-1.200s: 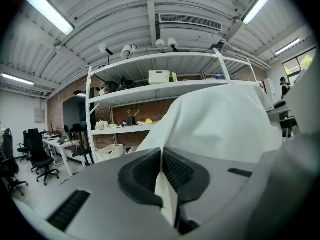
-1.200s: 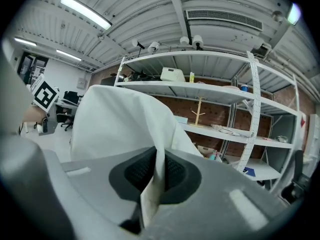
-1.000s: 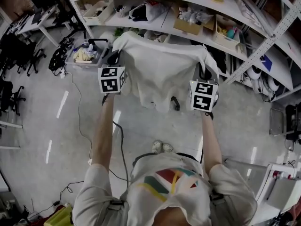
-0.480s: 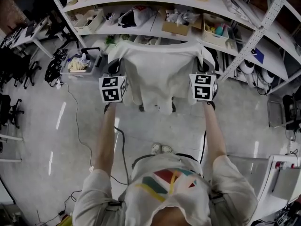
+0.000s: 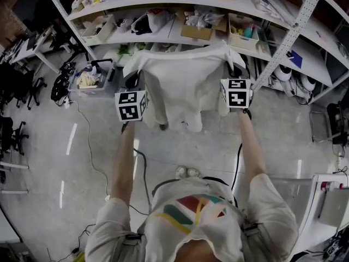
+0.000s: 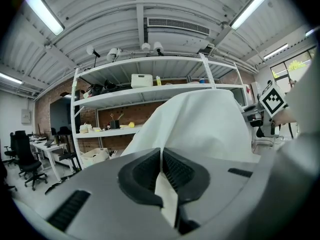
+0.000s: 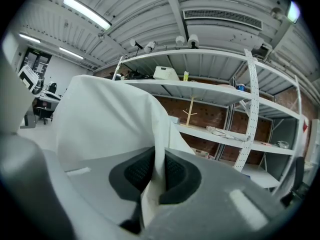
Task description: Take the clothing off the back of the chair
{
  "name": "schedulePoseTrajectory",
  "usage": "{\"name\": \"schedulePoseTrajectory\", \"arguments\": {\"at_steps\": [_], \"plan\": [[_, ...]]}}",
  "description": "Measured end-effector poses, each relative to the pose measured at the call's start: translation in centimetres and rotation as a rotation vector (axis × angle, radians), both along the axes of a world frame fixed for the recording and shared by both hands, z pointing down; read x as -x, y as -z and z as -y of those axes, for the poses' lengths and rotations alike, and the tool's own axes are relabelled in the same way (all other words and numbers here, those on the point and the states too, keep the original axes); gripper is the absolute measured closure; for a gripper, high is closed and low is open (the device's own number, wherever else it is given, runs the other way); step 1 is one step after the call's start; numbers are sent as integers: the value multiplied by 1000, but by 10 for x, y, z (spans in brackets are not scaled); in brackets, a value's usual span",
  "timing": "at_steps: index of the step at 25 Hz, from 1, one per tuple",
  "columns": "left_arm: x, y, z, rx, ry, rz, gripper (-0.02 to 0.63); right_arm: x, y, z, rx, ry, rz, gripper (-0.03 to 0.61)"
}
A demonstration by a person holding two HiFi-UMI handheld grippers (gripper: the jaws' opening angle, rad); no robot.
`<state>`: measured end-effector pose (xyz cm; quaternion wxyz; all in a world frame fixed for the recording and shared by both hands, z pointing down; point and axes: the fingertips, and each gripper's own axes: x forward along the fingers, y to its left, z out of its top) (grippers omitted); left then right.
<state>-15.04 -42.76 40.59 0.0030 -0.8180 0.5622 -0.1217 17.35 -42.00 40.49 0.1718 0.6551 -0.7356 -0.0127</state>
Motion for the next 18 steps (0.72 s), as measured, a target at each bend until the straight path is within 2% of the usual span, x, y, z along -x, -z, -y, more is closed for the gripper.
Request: {"name": "schedulePoseTrajectory", "arguments": {"at_steps": [9, 12, 14, 18], "plan": [[-2, 3, -6, -11, 6, 3, 597, -6, 0, 0, -4, -2, -25, 571], [1, 7, -9, -8, 19, -58, 597, -7, 2, -1, -11, -2, -39, 571], [3, 16, -13, -30, 31, -86, 598, -8, 9, -6, -22, -6, -46, 572], [5, 43, -19, -116, 30, -51, 598, -20, 34, -16, -71, -37, -48, 572]]}}
